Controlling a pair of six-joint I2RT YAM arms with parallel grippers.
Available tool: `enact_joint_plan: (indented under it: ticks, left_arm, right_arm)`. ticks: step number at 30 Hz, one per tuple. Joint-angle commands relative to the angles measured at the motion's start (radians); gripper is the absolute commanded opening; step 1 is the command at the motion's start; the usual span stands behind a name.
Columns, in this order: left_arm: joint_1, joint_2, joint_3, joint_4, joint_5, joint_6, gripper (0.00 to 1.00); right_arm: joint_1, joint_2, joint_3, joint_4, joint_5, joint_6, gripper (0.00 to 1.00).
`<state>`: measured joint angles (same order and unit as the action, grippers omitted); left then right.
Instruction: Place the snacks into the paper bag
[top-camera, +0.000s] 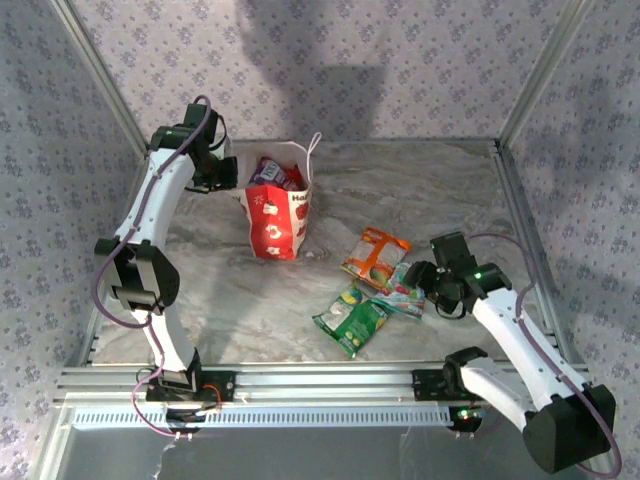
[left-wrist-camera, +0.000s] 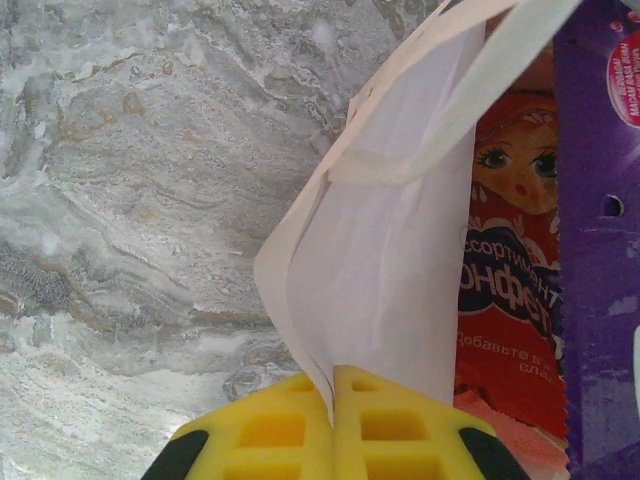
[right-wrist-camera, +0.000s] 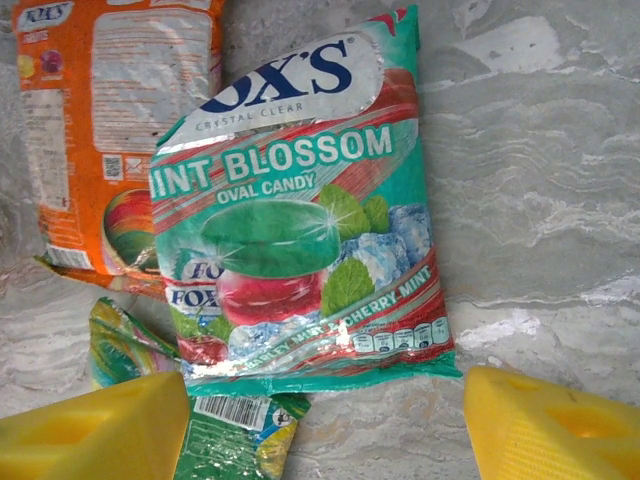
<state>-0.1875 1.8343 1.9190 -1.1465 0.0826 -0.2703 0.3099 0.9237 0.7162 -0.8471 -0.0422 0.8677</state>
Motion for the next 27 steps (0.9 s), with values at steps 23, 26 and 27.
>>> enact_joint_plan:
  ticks: [23,26,27]
  left_arm:
    - [0.000,0.020,0.009,-0.042,0.042,-0.007,0.05]
    - [0.000,0.022,0.012,-0.043,0.045,-0.012,0.05]
    - [0.000,0.022,0.013,-0.042,0.046,-0.012,0.05]
  right_arm:
    - [-0.139,-0.023,-0.293,0.277,-0.263,-0.109,0.79]
    - [-0.143,-0.031,-0.320,0.333,-0.286,-0.106,0.79]
    - [-0.143,-0.031,-0.323,0.342,-0.285,-0.107,0.79]
